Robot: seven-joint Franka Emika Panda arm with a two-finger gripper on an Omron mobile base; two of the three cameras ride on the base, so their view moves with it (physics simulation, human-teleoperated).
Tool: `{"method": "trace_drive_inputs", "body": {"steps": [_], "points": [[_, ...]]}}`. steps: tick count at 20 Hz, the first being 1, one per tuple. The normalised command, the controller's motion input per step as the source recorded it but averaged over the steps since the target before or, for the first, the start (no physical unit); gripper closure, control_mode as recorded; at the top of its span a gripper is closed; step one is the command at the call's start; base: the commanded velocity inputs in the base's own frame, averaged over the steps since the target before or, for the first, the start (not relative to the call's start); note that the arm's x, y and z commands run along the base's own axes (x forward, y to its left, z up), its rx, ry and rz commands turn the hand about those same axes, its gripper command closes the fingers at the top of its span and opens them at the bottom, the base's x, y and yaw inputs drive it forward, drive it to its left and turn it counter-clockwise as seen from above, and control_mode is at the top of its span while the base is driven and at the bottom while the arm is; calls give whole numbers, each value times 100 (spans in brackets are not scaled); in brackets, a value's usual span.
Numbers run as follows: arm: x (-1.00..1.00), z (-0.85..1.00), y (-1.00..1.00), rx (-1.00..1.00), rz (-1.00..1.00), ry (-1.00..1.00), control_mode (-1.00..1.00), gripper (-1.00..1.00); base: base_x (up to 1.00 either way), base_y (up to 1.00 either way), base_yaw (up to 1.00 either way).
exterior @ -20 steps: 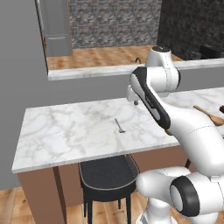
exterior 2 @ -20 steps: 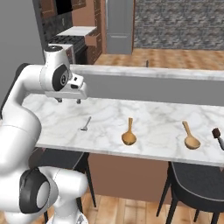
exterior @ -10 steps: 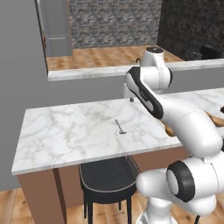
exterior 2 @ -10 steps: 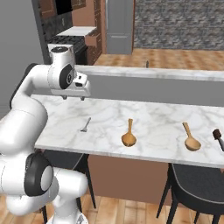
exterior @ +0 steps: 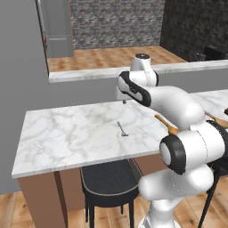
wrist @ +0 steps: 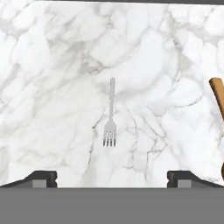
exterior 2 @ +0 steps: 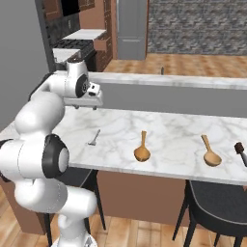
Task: Pick up the metallic utensils from the counter and place them in the open drawer. Make sure not to pick up any wooden utensils.
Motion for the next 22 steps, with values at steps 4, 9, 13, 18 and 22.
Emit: {"method": "trace_drive_inputs", "body": {"steps": [4,9,13,18,22], "points": [[50,-74,30,-2,0,0,-100,-100,0,0,0],[29,-53,3,0,0,2,-100,-100,0,0,0],[34,-59,0,0,1,0,-100,-100,0,0,0],[18,-46,0,-1,0,0,-100,-100,0,0,0],[0,-26,0,-7,0,6,-100,-100,0,0,0]]}}
